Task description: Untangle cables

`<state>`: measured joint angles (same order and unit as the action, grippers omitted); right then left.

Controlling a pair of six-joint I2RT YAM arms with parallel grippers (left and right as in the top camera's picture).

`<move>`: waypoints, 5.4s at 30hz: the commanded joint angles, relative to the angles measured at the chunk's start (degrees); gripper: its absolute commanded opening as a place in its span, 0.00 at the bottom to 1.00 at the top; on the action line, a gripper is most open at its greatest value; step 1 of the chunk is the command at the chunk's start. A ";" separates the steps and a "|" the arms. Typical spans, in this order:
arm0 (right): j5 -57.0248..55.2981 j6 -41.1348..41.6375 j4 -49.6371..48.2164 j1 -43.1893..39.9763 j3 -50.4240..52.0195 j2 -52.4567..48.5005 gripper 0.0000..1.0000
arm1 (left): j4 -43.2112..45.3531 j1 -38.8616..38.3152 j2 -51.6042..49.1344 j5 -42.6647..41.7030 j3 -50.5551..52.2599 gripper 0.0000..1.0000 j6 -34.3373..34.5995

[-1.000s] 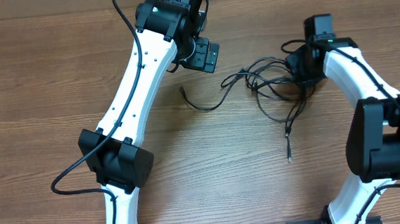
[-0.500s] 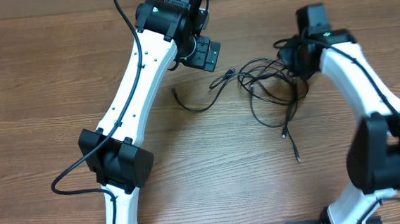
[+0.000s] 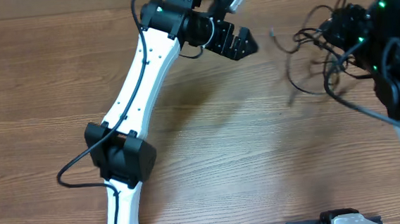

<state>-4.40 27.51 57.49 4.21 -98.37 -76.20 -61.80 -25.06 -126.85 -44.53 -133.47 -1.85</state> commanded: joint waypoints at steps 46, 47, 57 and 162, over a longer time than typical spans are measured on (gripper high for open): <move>-3.26 -3.34 25.22 0.22 -24.74 2.36 0.04 | 3.85 2.45 -22.75 -0.42 0.17 0.04 14.25; -3.32 -3.06 25.68 0.22 -23.67 1.46 0.04 | 3.58 2.95 -20.87 -0.24 0.17 0.04 14.19; -3.26 7.26 20.44 0.24 -4.13 -7.63 0.05 | -0.02 5.25 -1.42 10.58 0.17 0.04 13.84; -15.91 -8.24 17.27 5.40 -42.77 3.13 0.04 | 25.68 -14.60 -25.35 -2.40 0.26 0.04 29.00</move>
<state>-20.45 19.46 75.85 9.74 -140.35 -76.71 -31.55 -44.38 -149.97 -49.89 -133.12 37.17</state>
